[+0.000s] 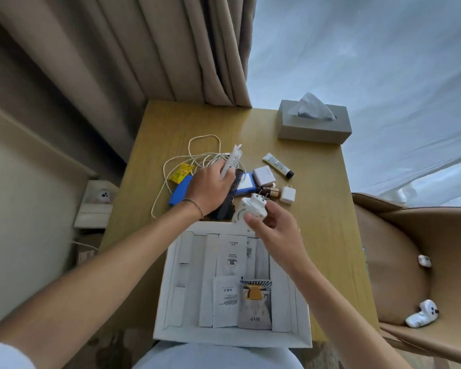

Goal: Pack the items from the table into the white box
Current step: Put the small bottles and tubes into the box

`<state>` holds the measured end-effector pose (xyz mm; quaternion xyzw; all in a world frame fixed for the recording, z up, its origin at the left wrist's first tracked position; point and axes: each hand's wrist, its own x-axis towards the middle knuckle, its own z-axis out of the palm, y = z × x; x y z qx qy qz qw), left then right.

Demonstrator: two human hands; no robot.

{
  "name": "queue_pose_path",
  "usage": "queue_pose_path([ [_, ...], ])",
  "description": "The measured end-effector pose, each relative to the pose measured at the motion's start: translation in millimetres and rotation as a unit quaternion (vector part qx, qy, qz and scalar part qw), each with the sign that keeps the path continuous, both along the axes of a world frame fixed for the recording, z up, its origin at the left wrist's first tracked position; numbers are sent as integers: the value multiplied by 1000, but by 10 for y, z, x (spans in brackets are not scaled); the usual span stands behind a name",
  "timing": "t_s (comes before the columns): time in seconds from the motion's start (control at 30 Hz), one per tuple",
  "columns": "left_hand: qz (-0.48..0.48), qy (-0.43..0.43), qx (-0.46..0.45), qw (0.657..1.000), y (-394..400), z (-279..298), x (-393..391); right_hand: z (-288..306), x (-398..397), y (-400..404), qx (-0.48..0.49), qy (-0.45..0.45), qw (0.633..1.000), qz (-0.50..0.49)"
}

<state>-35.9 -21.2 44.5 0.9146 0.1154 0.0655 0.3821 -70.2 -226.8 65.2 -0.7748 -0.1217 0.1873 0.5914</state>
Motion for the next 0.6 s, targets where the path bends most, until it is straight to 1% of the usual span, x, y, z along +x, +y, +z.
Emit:
queue_pose_path([
  [0.13, 69, -20, -101, 992, 221, 132, -400, -99, -246, 299, -38, 34, 997, 60],
  [0.27, 111, 0, -181, 977, 390, 156, -777, -324, -404, 543, -151, 90, 972, 157],
  [0.33, 119, 13, -211, 970, 474, 146, -952, -494, -459, 639, -210, 136, 947, 204],
  [0.4, 115, 25, -220, 968, 546, 125, -1105, -668, -535, 728, -279, 168, 912, 250],
  [0.5, 119, 38, -244, 962, 619, 72, -1267, -887, -663, 839, -376, 176, 865, 283],
  [0.6, 125, 49, -258, 957, 647, 39, -1368, -979, -787, 899, -441, 176, 826, 305],
])
